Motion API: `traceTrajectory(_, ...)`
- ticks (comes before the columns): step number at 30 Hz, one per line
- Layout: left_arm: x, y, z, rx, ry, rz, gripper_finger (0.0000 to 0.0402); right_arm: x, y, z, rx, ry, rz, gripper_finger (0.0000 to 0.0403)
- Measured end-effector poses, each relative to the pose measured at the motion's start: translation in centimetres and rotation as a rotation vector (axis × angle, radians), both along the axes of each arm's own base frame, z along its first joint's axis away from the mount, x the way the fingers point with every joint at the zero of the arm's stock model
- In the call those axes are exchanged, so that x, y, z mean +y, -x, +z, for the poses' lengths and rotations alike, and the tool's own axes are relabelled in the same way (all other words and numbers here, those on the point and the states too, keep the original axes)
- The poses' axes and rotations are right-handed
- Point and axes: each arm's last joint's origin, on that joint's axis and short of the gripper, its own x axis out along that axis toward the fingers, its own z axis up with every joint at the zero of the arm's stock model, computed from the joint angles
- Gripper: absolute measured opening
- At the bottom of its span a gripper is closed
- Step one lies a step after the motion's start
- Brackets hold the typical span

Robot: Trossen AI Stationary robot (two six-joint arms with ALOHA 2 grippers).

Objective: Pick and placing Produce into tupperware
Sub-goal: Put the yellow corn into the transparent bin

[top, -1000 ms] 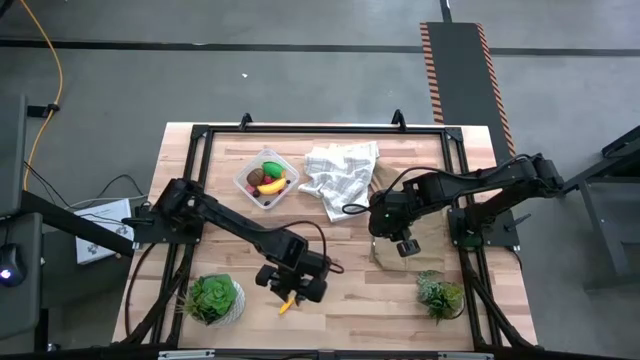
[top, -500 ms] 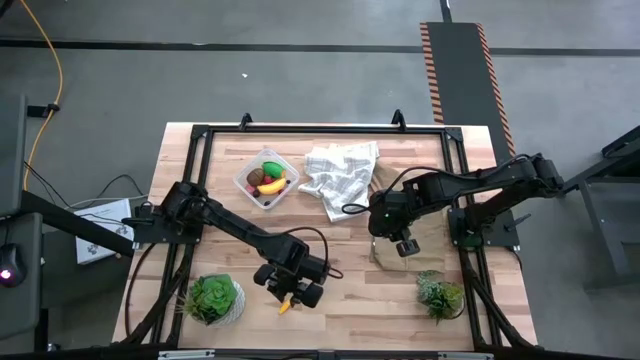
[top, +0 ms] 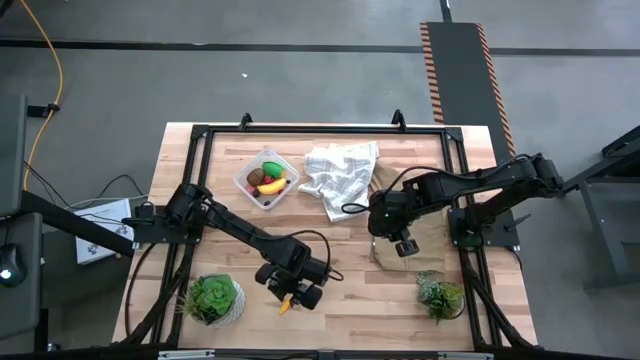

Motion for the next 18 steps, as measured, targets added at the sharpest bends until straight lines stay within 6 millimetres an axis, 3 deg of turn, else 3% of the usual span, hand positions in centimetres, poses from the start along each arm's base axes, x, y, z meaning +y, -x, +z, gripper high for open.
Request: traceTrajectory(18, -0.07, 0.02, -0.07, -0.033, -0.046, -0.032, 0.015, 0.02, -0.17, 0.07, -0.019, -0.003, -0.001, 0.0103)
